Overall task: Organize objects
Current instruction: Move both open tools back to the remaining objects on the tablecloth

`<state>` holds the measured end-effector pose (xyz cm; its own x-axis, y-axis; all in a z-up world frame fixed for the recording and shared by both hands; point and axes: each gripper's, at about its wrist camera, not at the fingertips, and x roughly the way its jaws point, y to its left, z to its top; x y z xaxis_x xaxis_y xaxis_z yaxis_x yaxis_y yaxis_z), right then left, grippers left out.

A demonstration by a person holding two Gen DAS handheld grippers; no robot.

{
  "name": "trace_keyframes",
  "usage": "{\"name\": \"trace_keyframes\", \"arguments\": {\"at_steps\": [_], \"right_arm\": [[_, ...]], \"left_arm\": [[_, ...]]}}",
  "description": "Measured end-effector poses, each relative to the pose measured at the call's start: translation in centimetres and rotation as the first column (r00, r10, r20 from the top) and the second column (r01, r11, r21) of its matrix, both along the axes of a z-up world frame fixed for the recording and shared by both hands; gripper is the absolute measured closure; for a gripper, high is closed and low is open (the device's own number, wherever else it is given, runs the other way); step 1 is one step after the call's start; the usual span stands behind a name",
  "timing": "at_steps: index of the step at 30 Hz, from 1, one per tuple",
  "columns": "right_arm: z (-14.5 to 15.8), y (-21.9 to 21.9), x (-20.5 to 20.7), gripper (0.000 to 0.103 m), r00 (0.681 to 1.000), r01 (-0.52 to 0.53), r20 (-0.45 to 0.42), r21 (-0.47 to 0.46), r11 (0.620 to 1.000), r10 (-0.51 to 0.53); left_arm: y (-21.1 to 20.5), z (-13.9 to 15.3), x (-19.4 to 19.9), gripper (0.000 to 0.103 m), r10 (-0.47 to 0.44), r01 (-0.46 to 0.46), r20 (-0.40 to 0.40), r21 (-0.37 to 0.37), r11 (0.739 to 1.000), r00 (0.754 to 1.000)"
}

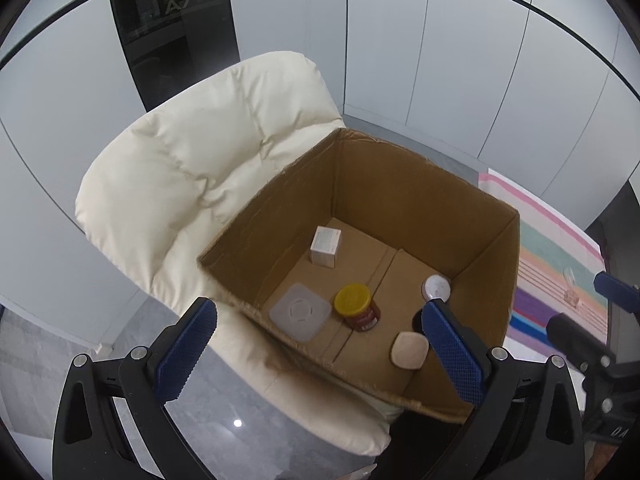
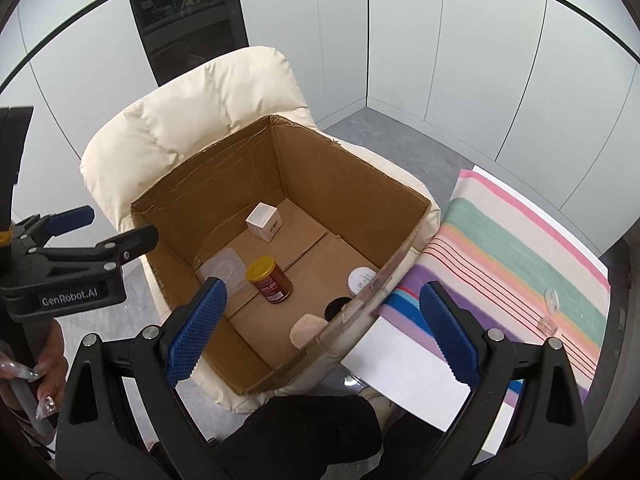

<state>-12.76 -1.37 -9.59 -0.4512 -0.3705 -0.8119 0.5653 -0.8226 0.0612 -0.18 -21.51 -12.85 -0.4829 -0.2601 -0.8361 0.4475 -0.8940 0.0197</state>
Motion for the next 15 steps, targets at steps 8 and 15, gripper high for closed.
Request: {"name": "trace_keyframes", "arguments": {"at_steps": [8,15], "right_arm": [[0.9,1.2,2.7,0.004,1.0,0.005,-0.007,-0.003,1.0,-0.005],[1.4,3.0,5.7,0.004,1.0,0.022,0.008,-0.019,1.0,-0.022]], "left_arm": [[1.2,1.0,3.4,0.0,-0.005,0.005,-0.017,0.003,1.0,1.0],[3.9,1.6,6.6,0.0,-0.033,0.033,-0.019,-0.025,0.999,0.999]]}}
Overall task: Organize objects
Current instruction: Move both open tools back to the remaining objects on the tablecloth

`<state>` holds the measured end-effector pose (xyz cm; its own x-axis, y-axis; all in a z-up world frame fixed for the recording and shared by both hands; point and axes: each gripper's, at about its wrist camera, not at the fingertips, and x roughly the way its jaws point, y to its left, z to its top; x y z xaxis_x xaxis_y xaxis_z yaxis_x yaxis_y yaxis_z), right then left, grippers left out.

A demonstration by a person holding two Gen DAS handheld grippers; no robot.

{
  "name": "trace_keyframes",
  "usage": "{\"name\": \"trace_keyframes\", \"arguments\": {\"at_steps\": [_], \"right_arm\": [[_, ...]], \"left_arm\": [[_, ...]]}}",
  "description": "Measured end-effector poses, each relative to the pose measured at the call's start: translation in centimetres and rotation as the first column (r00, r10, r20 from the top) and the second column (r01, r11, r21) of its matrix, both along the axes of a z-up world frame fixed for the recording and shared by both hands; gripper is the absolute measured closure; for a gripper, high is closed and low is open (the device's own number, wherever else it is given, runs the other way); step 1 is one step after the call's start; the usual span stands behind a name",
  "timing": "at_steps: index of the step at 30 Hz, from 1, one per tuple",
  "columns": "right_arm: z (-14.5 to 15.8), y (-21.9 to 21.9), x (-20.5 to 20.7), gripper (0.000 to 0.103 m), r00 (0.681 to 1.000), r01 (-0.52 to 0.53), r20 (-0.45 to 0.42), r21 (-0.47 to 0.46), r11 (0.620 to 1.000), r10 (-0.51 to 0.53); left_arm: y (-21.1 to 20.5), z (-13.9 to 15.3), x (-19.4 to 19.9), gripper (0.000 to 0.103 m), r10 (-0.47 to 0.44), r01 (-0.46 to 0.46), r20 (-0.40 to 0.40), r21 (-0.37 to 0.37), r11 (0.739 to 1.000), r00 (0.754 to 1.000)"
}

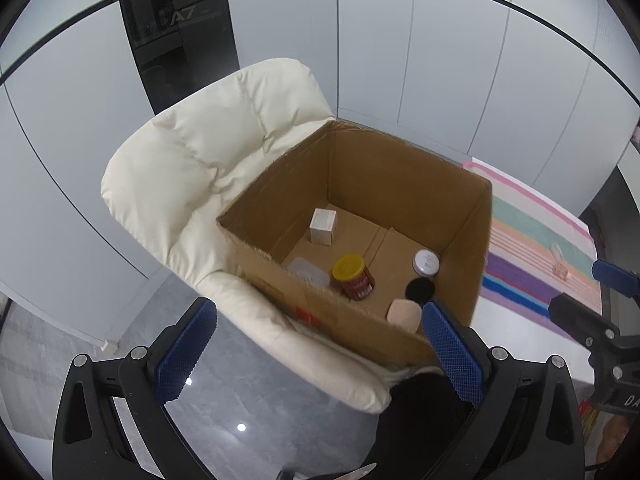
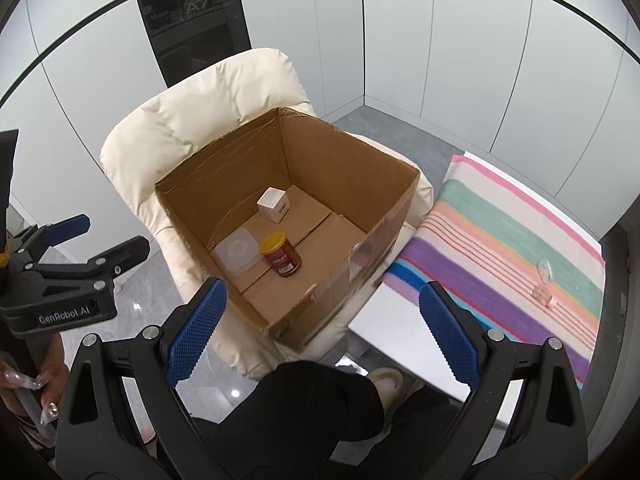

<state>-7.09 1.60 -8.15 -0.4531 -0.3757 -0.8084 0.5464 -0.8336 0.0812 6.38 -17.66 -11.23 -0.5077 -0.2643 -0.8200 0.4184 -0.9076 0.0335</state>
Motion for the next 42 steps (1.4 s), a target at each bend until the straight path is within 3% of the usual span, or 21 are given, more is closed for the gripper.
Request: {"name": "trace_keyframes", "arguments": {"at_steps": [6,25,42], "right_arm": [[-0.2,2.0,3.1,0.004,0.999,0.028,0.037,0.0,1.0,-0.028],[0.5,4.9,12.3,0.004,0.999,0.041,0.001,-0.004,0.999,-0.041],[1.9,5.1,14.6,0.004,0.998,0.053,-0.039,-0.016,0.998,-0.054]], "left_arm": [[2.0,-0.3,3.1,0.0,-0.027,0.027,0.026,0.015,1.0,0.999],[5.1,0.7,11.3,0.0,-0.045,0.045,0.013,0.028,0.999,0.999],[5.6,1.6,12.8,0.0,-0.048,0.049,-0.025,0.038,0.998,0.999]]}}
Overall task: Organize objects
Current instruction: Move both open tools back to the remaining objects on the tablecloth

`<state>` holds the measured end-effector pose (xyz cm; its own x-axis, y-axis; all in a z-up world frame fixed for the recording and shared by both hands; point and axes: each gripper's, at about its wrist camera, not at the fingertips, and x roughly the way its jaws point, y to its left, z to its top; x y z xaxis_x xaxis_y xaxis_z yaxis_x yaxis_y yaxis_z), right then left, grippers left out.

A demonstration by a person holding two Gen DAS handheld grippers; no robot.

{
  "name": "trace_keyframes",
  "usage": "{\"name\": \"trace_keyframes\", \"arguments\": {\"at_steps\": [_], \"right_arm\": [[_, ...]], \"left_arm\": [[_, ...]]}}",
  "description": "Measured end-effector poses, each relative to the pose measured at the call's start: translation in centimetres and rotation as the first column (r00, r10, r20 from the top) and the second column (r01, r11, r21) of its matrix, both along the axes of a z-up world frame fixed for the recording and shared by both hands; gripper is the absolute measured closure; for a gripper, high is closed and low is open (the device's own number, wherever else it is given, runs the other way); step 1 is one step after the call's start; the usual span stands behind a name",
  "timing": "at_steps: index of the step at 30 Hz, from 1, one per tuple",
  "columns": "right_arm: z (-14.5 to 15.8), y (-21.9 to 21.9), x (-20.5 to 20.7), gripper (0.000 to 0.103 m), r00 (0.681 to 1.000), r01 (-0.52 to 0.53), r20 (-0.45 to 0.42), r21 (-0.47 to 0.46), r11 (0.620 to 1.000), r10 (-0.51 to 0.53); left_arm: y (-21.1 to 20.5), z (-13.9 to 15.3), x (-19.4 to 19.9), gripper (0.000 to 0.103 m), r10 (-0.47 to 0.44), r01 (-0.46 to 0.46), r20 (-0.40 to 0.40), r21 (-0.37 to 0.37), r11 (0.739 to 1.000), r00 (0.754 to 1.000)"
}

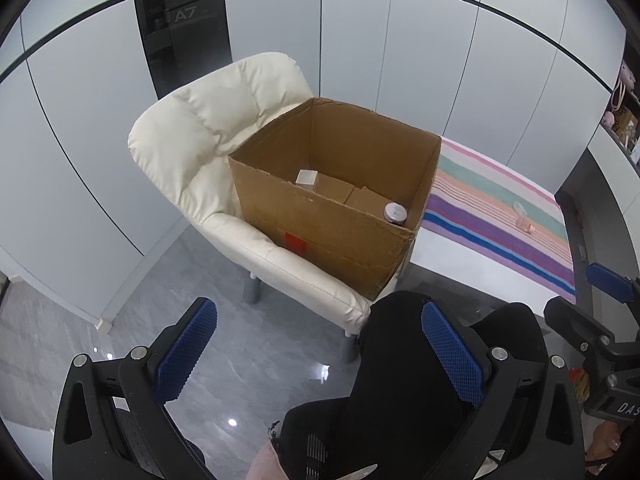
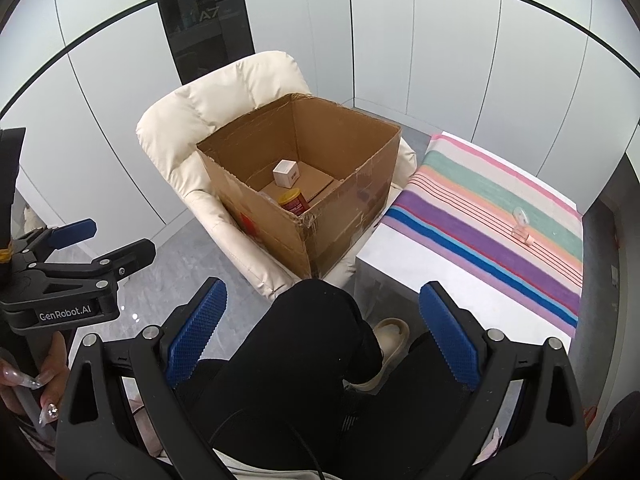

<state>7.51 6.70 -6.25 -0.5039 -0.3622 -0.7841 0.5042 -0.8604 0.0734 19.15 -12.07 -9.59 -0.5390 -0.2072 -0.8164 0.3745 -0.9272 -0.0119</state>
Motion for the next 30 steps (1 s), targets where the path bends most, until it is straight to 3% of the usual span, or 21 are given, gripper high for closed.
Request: {"name": "trace_keyframes", "arguments": {"at_steps": [12,18,30], "right_arm": [[0.1,3.3,-1.2,0.004,0.996,0.086,-0.01,-0.007,0.996,-0.087],[0.0,6.2,-2.3,0.004,0.987,0.16,-0.009,-0.009,0.987,-0.16],[-0.6,14.0,-3.6,0.004,0.937,0.35,-0.012,-0.015,0.937,-0.35]], "left_arm": [[1.3,-0.2,-1.6,0.0,-0.049,0.05,-0.03,0.006,0.999,0.998],[3.6,-0.2,-3.4,0.0,-0.09,0.087,-0.045,-0.056,0.995,0.995],[8.8,-1.1,-7.9,0.0,-0.229,0.228,-0.057,-0.021,0.973,0.972]]}}
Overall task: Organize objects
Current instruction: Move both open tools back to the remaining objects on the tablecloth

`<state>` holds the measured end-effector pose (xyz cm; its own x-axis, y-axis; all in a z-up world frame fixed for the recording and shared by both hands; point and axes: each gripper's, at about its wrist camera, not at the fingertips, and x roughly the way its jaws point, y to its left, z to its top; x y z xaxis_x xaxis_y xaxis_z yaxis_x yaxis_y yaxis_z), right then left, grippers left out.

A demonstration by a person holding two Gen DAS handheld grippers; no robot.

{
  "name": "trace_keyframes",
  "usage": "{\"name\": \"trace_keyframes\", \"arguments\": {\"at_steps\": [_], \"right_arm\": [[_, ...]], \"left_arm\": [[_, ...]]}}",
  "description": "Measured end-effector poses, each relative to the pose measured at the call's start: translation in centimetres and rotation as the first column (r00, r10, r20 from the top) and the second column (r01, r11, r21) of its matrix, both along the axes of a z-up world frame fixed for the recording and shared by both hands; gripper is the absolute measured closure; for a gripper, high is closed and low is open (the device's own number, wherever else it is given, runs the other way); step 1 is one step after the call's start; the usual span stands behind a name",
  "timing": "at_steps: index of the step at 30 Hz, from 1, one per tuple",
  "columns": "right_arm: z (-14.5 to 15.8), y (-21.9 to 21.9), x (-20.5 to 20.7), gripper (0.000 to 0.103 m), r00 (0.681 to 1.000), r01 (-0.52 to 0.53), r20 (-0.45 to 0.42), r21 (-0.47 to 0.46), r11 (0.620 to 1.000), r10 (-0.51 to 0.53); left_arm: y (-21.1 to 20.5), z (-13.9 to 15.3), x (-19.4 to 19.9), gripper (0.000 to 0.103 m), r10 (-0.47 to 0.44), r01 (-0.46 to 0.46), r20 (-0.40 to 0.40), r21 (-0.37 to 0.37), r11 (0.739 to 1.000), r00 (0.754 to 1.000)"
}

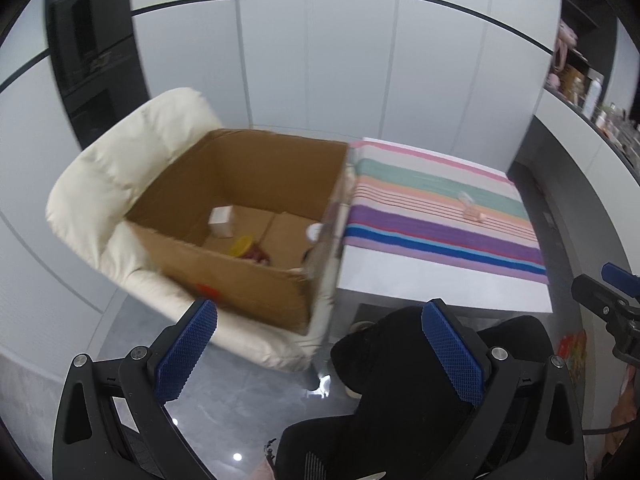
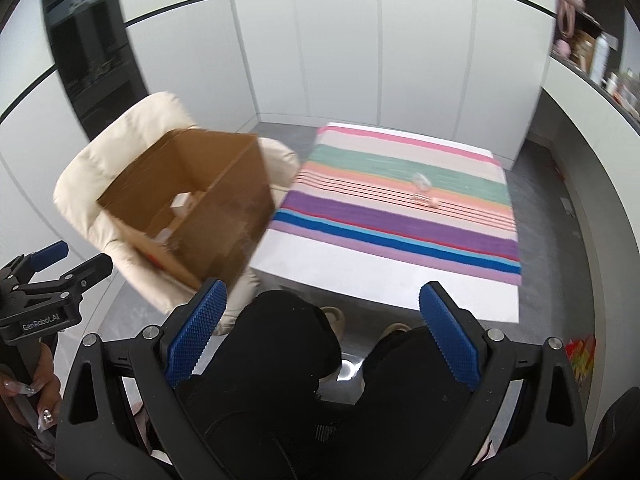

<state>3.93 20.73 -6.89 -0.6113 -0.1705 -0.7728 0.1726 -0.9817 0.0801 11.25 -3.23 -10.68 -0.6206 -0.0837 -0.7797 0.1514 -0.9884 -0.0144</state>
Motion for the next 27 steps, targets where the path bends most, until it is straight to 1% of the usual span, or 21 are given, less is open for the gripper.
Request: {"name": "trace_keyframes", "arguments": {"at_steps": [7,15,17,20,23,24,27], "right_arm": [[-0.7,5.1,-0.3,0.004,0.993,0.12,0.011,-0.01,0.993,-0.12],[-1.7,9.8,0.3,0.004,0.975,0.224,0.015,0.002,0.975,-0.224],[-2.0,10.8,0.1,0.004,0.97,0.241,0.021,0.001,0.97,-0.241],[-2.4,11.9,-0.3,0.004,0.964,0.264,0.019,0.008,0.965,-0.264],[-2.8,13.0,-1.1,0.004,0.957,0.289,0.014,0.022,0.957,-0.289],[-3.0,13.3,-1.4,0.004,0.954,0.299,0.014,0.021,0.954,-0.299],[-3.7,14.8,-2.6,0.004,0.947,0.32,0.021,0.018,0.947,-0.32]], "left_arm": [[3.6,-0.5,-2.5,0.0,-0.093,0.093,0.011,0.02,0.995,0.996],[6.9,-1.0,-4.8,0.0,-0.166,0.165,0.021,0.027,0.986,0.986],[7.7,-1.4,-5.6,0.0,-0.188,0.187,0.035,0.03,0.982,0.982],[8.9,-2.4,-7.0,0.0,-0.212,0.208,0.074,0.05,0.977,0.975],[9.8,-3.3,-8.8,0.0,-0.22,0.21,0.112,0.09,0.973,0.969],[10.0,-3.4,-9.2,0.0,-0.22,0.209,0.113,0.096,0.973,0.969],[11.0,-3.6,-11.4,0.0,-0.208,0.203,0.102,0.061,0.977,0.973]]}}
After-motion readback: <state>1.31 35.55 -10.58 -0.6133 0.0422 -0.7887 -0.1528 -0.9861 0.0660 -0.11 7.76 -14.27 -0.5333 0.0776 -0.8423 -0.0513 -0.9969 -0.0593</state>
